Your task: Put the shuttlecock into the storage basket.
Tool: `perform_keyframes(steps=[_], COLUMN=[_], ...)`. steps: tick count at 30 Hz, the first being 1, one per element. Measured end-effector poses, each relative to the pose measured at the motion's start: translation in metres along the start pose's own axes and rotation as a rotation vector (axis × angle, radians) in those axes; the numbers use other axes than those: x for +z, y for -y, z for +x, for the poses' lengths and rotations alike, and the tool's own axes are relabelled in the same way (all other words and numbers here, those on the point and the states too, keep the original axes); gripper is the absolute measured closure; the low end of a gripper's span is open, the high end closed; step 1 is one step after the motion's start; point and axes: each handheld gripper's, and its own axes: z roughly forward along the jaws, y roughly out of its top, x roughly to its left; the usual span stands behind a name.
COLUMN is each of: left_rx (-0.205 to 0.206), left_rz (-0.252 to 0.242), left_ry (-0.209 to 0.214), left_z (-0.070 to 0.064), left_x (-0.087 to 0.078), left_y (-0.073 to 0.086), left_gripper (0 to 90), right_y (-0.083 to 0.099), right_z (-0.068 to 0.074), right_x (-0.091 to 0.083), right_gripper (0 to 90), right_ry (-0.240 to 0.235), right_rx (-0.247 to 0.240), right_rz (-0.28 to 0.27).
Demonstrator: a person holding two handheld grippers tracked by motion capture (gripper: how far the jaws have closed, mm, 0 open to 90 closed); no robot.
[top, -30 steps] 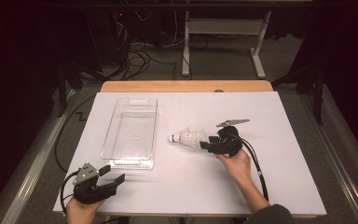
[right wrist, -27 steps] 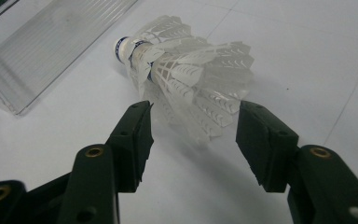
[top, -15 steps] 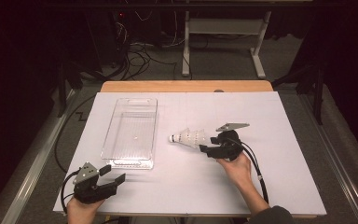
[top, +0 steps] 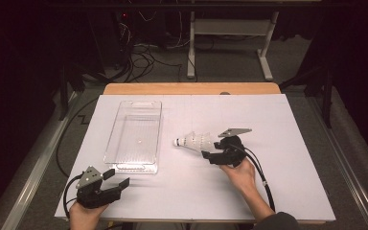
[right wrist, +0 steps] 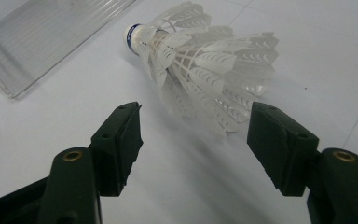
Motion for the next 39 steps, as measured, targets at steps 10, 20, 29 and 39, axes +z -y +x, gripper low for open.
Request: perform_keyframes(steps=[10,20,29,39], left_rx=[0.002,-0.001,0.001,0.003], left_rz=[0.003,-0.002,0.001,0.002], left_ry=[0.002,-0.002,-0.001,-0.002], left_z=[0.001,0.001,0.001,0.001], left_x=[0.0,-0.001,0.0,0.0], left_y=[0.0,0.0,0.0,0.0], left_gripper=[32.3,32.3,32.4,32.4], right_y=[-0.005,-0.009,-0.012,-0.017], right_z=[0.003,0.002,0.003,0.005], right_x=[0.009,0.015,0.019,0.022], right_gripper=[35.3,35.2,35.3,35.9], right_ry=[0.009,0.007,0.003,-0.001], right_rx=[-0.009,-0.006,-0.002,-0.002], right_rz=[-0.002,-0.006,-0.01,-0.014])
